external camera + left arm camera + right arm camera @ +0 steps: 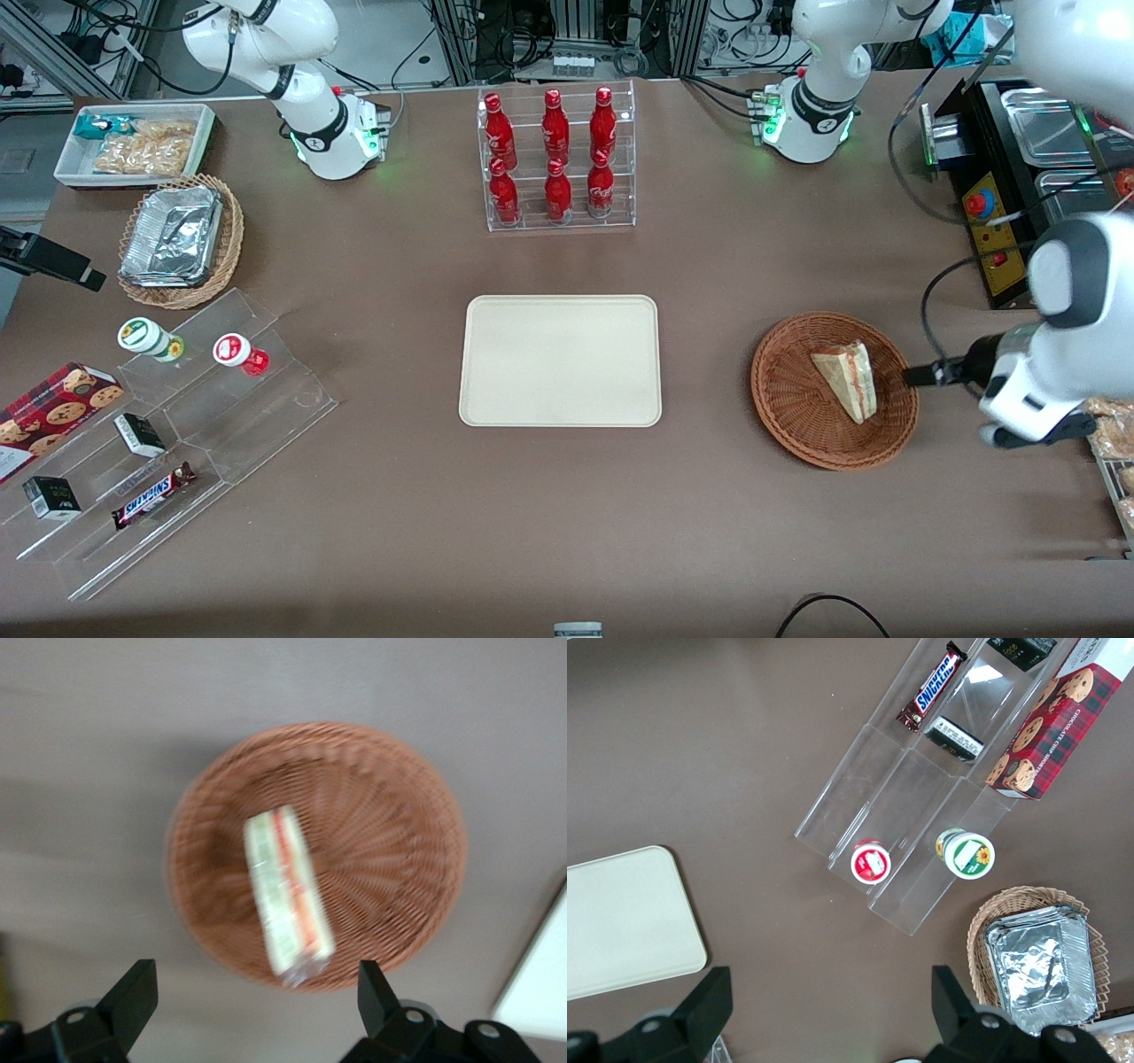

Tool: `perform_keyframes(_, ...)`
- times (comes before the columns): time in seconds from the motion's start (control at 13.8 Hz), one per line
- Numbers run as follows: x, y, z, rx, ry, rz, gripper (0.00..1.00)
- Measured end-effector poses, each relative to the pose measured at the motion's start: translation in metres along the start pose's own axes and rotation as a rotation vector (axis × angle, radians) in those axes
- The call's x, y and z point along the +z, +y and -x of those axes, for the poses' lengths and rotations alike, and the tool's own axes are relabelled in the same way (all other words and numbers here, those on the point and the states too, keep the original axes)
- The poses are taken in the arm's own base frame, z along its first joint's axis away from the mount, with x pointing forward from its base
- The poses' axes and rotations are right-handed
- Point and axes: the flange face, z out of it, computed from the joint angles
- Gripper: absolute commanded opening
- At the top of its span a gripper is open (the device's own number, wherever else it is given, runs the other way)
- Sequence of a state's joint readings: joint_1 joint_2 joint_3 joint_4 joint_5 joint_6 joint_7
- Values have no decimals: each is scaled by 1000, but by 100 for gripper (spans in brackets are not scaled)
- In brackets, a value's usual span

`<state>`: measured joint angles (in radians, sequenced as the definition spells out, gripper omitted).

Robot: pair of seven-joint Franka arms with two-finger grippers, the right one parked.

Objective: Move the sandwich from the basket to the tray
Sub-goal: 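Lower the left gripper onto the wrapped sandwich and close on it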

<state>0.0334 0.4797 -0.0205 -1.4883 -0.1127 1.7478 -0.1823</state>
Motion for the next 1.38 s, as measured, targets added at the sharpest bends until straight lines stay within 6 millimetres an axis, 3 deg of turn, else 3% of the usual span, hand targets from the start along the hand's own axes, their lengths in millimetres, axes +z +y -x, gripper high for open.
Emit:
perform_keyframes(0.29, 52, 4, -16, -103, -75, 64, 100)
perform_keyframes(0.65, 107, -4, -16, -135, -143, 44, 100)
perform_keyframes(1.16, 127, -10, -9, -131, -174, 3, 100)
perform_keyframes(1.38, 153, -14, -4, -140, -172, -1, 100)
